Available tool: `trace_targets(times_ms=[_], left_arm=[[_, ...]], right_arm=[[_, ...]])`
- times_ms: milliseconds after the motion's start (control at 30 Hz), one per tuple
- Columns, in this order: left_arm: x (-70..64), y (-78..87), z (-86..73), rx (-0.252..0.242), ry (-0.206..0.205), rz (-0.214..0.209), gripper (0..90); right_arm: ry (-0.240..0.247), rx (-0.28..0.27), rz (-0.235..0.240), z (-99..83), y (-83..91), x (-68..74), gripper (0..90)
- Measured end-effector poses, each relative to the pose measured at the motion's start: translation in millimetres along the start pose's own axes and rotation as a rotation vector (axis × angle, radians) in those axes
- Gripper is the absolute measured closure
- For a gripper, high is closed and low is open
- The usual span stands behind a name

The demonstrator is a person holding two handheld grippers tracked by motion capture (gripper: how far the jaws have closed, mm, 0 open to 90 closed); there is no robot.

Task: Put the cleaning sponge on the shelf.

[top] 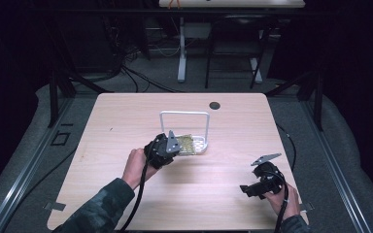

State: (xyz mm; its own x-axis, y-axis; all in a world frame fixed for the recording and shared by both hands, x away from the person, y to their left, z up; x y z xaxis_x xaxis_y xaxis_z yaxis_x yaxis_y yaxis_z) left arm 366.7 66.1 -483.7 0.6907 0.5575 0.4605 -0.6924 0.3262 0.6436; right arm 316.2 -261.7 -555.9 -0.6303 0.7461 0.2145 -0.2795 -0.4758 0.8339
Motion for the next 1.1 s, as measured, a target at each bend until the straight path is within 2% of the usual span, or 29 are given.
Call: trace_targets(times_ms=[233,267,600,700,733,900,933,1000,1100], left_arm=[[2.4,-6.0,7.9,-0.029,-0.025,0.019,81.0],[2.7,-9.4,9.1,-0.03,-0.039,0.021,81.0],[5.0,-26.3,14.5,-0.051,-0.067,0.032,81.0],[4.6,-30.7,15.3,-0.061,-0.063,0.033,80.9],[4.4,-34.9,16.3,-0.05,-0.069,0.02,80.8],[4.3,-43.4,17.6,-0.052,-0.071,0.026,80.7],[4.9,-46.3,17.8,-0.047,-0.069,0.014,80.7],[4.3,-48.5,17.4,-0.047,-0.064,0.022,80.6],[4.5,-51.9,17.0,-0.048,-0.062,0.013,80.5]], right_arm=[[-0.004,-0.005,0.003,-1.1,-0.1,-0.9,7.4],[0.004,0.001,-0.005,-1.3,-0.1,-2.1,7.3],[-0.004,0.005,0.002,-1.4,-1.8,-1.1,7.5],[-0.003,0.01,0.003,-1.5,-1.1,-1.3,7.5],[-0.004,0.005,0.001,-1.8,-0.6,-1.7,7.5],[0.001,0.011,-0.002,-2.1,-1.1,-2.5,7.5],[0.001,0.013,-0.002,-2.0,-1.0,-2.0,7.6],[0.004,0.01,-0.001,-2.0,-1.0,-2.0,7.6],[0.001,0.007,-0.002,-1.7,-0.9,-1.5,7.6]])
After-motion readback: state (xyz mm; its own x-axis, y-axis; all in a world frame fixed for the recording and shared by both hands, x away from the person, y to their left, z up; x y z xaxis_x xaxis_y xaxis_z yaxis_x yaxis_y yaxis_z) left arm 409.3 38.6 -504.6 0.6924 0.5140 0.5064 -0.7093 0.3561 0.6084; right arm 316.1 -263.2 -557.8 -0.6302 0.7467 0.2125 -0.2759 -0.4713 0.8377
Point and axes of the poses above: each handheld gripper's, and its own axes: y roughly backward along the jaws, z roughly out of its top, x roughly to its left, the point moved 2 cm from there along -y, roughly forward along the jaws, and after that the axes turned 11 degrees about z, right-handed, at the moved point
